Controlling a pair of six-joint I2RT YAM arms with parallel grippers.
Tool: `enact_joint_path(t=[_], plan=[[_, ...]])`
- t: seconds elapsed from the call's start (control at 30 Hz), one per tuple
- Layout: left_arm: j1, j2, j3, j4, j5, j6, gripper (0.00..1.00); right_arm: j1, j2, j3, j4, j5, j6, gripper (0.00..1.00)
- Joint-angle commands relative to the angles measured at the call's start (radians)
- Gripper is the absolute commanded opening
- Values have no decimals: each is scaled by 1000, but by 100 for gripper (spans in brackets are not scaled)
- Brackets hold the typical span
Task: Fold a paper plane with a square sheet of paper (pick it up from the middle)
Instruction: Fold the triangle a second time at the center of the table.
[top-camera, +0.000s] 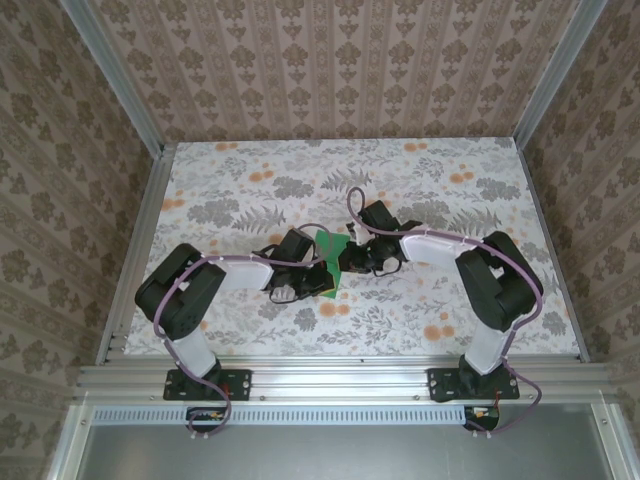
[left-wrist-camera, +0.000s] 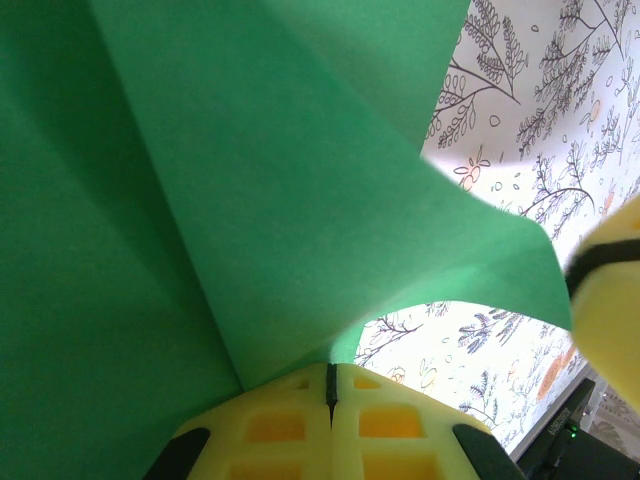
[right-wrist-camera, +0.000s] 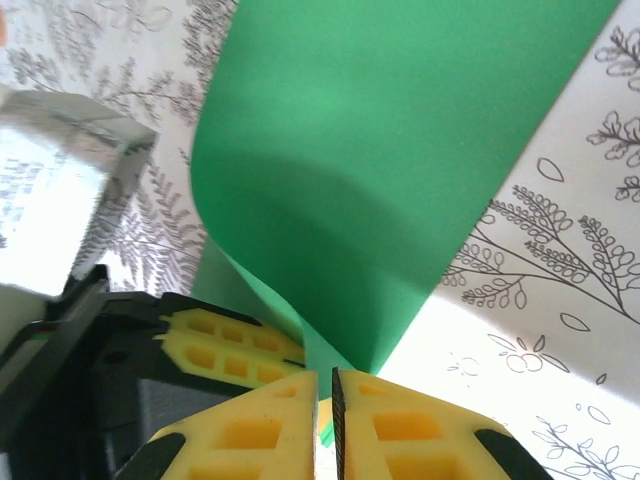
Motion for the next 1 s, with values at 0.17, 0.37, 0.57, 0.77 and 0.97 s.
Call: enact_joint_path(t=[0.17, 0.37, 0.57, 0.77, 0.97], plan=[[-6, 29, -7, -104, -44, -5, 0, 27, -46, -67, 109, 24, 32, 12], [-6, 28, -7, -105, -44, -5, 0, 42, 4, -50, 113, 54, 30, 12], [-6, 24, -10, -106, -45, -6, 0, 42, 78, -4, 104, 76, 30, 12], [-6, 24, -7, -105, -42, -5, 0, 38, 113, 21, 102, 82, 23, 12], [-5, 22, -9, -103, -41, -6, 0, 33, 141, 26, 97, 78, 21, 12]])
